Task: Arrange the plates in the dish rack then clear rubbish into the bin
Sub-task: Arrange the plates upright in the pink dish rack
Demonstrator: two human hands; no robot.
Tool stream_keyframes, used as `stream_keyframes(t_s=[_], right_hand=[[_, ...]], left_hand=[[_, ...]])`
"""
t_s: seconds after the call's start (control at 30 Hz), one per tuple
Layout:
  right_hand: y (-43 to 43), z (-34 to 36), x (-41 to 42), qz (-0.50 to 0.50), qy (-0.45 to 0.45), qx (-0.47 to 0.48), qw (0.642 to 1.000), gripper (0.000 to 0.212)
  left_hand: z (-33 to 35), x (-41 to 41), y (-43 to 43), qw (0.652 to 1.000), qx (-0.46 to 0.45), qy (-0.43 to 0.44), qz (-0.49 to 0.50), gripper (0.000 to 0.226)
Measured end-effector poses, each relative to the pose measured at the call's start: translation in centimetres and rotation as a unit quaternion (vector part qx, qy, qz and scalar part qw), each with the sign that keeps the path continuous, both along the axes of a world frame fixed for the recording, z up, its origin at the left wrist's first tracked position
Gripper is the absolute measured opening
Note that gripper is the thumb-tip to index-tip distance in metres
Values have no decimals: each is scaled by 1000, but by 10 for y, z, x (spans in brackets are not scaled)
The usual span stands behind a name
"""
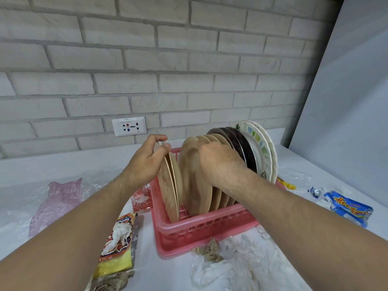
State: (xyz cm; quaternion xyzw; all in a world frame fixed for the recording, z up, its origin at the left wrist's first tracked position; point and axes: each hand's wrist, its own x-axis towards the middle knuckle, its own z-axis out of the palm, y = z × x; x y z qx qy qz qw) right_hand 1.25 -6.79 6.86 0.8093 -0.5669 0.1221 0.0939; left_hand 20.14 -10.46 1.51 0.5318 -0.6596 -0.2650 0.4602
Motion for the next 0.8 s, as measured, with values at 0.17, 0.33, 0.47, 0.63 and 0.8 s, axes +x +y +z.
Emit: stream_keyframes(t_s=[0.17,0.33,0.47,0.63,0.8], right_hand=[[-3,8,2,4,-23,-60,998,24],[3,10,17,46,-154,-2,987,41],[0,-6,28,44,-167,91,981,36],[-3,-12,36,25,-129,118,984,14],[-3,-12,36,1,-123,108,987,13]], left_hand=[[1,2,2,1000,-15,-3,-5,31],[0,2,3,999,-31,14,-11,28],[2,4,2,999,-40,3,-15,30],[7,10,2,998,-15,-19,-54,41],[22,26,3,996,7,-79,-33,43]])
